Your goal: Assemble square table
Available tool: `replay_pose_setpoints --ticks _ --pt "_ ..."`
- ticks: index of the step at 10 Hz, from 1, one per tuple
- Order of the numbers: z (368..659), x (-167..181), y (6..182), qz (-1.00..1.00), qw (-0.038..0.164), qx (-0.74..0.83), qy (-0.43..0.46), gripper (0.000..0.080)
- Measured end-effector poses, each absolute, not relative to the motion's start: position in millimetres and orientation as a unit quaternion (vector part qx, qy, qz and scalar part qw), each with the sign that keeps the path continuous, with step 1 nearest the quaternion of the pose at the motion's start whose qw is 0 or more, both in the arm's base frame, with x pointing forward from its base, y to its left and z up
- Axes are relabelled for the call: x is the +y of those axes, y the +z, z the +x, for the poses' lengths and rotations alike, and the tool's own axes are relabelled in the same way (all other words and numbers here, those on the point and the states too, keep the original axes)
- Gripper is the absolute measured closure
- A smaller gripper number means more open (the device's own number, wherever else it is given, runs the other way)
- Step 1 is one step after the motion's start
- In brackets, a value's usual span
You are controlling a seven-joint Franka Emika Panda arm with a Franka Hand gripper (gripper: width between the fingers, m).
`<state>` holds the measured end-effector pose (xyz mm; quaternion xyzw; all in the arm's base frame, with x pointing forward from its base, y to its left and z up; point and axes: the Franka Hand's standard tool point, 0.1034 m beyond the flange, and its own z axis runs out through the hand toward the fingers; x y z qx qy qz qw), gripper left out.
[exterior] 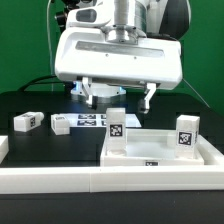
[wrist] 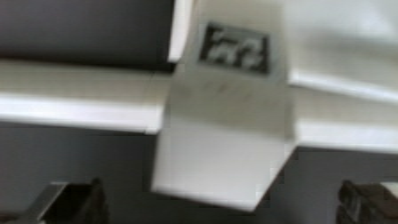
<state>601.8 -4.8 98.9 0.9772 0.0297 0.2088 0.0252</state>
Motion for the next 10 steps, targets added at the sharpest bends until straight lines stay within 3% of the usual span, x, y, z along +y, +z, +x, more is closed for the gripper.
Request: replay_pose_setpoints --ticks 6,10 --pt "597.6 -1.3 95.2 0.999 -0.03 0.021 0.011 0.015" --pt "599.9 -2.0 94.0 0.999 -0.031 0.021 0.003 0.015"
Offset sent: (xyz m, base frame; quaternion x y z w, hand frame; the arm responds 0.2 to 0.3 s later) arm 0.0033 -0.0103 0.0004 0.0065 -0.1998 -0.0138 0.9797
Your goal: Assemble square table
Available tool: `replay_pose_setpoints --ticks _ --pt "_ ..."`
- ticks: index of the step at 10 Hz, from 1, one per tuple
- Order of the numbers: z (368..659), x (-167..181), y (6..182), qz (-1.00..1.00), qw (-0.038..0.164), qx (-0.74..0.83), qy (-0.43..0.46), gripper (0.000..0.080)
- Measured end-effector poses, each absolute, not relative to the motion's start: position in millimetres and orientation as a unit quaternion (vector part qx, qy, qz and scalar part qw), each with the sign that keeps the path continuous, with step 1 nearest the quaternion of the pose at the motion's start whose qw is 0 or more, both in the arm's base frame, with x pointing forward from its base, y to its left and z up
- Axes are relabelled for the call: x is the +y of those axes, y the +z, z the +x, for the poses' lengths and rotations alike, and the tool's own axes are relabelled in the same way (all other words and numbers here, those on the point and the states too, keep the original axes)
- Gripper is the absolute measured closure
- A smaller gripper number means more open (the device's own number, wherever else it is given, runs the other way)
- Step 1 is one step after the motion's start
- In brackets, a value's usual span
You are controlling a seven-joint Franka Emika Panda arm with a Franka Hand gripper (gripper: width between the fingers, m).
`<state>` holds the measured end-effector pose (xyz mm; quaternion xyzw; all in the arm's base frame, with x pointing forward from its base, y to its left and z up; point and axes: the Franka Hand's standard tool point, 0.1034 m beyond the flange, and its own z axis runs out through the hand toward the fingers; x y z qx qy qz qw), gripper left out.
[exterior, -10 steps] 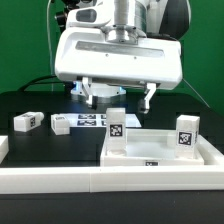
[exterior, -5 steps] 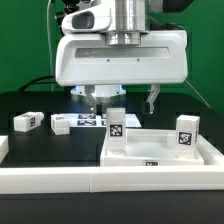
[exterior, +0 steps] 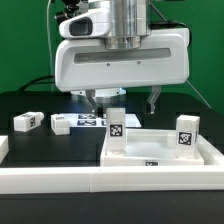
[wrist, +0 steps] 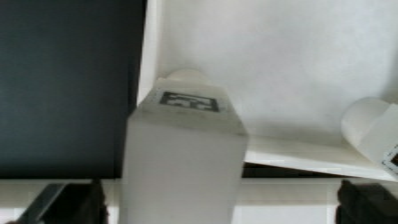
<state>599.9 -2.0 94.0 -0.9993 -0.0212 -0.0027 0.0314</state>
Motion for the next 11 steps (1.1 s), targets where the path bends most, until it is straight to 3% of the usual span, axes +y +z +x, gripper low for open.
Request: replay_pose_setpoints --ticks 6,8,9,10,11 --pt "594 -18 89.3 -0.999 0.031 -0.018 0.0 0.015" --pt "594 -18 89.2 -0.999 0.031 -0.018 0.001 0.0187" --pt "594 -18 89.2 -0.999 0.031 -0.018 0.001 0.0411" --pt "594 -17 89.2 -0.999 0.031 -0.014 0.001 0.0411" --pt "595 -17 89.3 -1.0 0.031 -0.003 0.001 0.0511"
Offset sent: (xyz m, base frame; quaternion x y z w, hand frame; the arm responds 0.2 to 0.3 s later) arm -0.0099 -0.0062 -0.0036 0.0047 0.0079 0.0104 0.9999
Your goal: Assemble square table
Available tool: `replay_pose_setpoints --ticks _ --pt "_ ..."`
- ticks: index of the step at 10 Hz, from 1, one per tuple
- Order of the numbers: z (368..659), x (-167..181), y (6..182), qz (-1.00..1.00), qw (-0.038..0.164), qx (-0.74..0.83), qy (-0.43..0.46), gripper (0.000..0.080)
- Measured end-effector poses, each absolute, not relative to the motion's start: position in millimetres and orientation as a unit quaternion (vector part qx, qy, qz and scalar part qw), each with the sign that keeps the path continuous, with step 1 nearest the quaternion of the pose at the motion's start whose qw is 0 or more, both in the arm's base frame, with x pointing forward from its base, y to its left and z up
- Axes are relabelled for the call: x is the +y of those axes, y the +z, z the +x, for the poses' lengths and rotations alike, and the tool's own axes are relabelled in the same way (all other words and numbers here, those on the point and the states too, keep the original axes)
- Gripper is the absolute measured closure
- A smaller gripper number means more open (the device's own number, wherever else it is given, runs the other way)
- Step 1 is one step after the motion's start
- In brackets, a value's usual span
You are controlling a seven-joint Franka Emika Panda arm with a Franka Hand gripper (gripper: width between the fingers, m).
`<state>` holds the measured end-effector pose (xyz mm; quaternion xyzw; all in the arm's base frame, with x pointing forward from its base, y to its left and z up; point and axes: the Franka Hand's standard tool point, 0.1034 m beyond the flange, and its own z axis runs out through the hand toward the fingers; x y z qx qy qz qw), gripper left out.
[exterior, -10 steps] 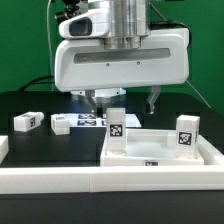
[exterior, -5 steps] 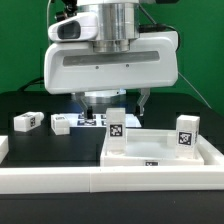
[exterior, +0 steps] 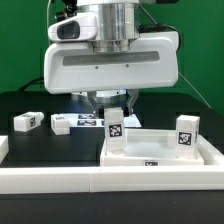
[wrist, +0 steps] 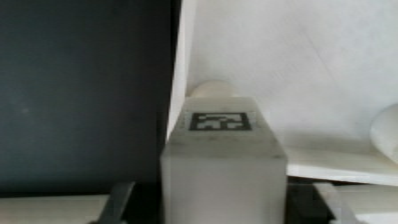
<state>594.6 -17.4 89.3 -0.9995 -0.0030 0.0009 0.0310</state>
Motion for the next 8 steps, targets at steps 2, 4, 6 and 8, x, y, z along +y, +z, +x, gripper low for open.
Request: replay_pose_setpoints --ticks 2,4,6,8 --pt "594.6 -17.2 89.3 -0.999 0.031 0.028 0.002 0.0511" --pt "594.4 -16.5 89.0 -0.994 0.032 0.105 0.004 0.0511" --pt "594.4 -15.0 88.4 -0.974 0.035 0.223 0.002 0.0511" --pt "594.7 -12.6 88.1 -0.94 0.039 0.339 0.003 0.0511"
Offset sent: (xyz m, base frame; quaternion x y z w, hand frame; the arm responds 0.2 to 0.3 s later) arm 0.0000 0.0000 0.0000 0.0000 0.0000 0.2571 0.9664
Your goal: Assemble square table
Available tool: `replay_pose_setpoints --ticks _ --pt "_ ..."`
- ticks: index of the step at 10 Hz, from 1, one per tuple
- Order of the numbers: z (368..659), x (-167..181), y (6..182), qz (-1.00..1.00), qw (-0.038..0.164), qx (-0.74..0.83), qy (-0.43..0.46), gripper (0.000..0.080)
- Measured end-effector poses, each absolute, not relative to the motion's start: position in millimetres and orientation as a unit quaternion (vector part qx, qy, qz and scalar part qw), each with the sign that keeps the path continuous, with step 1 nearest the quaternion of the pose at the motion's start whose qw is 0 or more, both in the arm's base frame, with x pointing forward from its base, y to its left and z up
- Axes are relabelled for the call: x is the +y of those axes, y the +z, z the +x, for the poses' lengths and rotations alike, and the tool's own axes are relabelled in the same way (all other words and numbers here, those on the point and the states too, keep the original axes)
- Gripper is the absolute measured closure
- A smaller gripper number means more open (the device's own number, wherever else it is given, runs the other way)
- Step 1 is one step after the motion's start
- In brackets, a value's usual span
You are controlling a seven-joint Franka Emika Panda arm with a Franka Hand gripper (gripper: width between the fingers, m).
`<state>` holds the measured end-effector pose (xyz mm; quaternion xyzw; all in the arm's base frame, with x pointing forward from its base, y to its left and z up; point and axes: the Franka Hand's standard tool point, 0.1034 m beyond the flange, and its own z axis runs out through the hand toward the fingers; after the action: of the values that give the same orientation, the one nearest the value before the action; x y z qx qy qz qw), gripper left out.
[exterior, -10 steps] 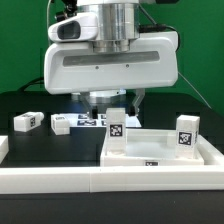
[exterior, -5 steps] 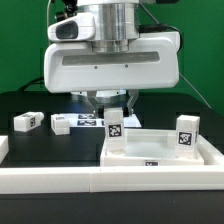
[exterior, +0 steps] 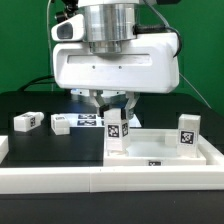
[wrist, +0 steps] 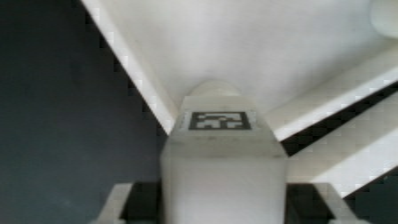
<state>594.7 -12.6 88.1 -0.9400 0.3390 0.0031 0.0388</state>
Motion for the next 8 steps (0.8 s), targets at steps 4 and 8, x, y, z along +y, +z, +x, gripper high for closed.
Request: replay_pose_setpoints --ticks 4,8 --pt "595 -4 87.3 -0.854 0.038 0.519 0.011 0.0509" --pt "597 1 87.2 -0.775 0.036 0.631 0.014 0.0509"
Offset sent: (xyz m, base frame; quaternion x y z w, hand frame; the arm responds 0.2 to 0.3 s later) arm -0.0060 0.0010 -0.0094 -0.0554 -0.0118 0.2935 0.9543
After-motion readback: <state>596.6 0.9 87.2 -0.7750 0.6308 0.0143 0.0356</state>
